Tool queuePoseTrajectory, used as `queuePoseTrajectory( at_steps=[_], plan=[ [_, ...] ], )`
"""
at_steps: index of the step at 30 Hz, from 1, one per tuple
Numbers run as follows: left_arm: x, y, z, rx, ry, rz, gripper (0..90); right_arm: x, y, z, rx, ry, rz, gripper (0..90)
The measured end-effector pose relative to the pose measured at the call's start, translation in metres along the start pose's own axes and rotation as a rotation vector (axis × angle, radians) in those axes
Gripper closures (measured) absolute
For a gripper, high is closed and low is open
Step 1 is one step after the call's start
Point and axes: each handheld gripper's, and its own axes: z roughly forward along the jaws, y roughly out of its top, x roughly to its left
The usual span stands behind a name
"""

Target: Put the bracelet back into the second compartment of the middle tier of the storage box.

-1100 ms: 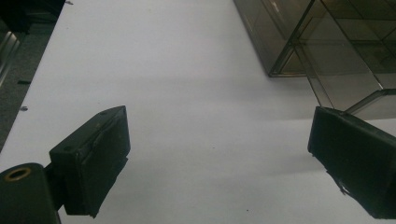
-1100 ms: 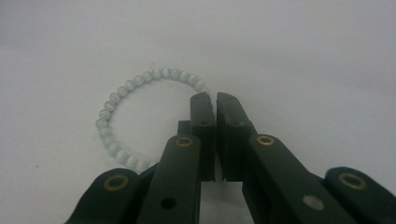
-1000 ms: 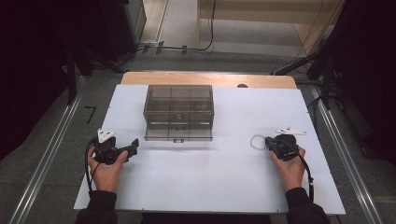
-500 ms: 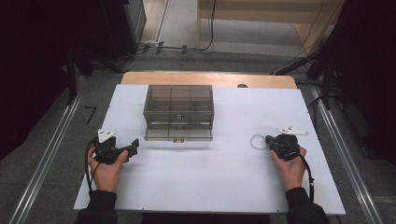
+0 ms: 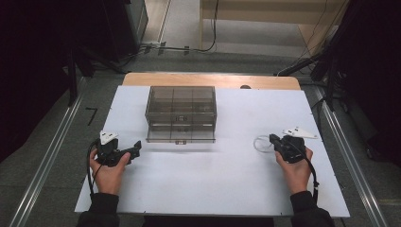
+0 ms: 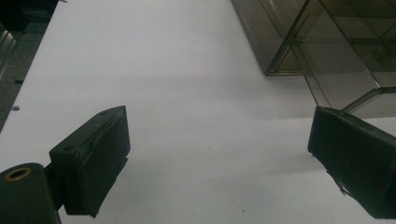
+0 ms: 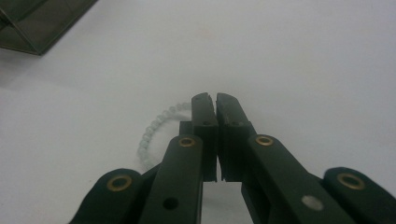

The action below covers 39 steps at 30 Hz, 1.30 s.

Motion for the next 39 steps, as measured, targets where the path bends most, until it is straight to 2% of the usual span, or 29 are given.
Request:
queuePoseTrajectory(
  at_steps=[7, 17, 28, 39],
  plan=[
    [0.001, 0.000, -0.001, 0.000, 0.002, -0.001, 5.7, 0.005, 0.005, -0.009, -0.032, 0.020, 0.000, 85.0],
    [0.001, 0.000, -0.001, -0.001, 0.001, 0.001, 5.7, 0.018, 0.012, -0.020, -0.065, 0.055, -0.032, 85.0],
    [0.002, 0.000, -0.001, -0.001, 0.006, -0.001, 5.7, 0.033, 0.020, -0.021, -0.075, 0.095, -0.066, 85.0],
    [0.003, 0.000, -0.002, -0.001, 0.008, 0.001, 5.7, 0.057, 0.030, -0.019, -0.088, 0.151, -0.097, 85.0]
  ],
)
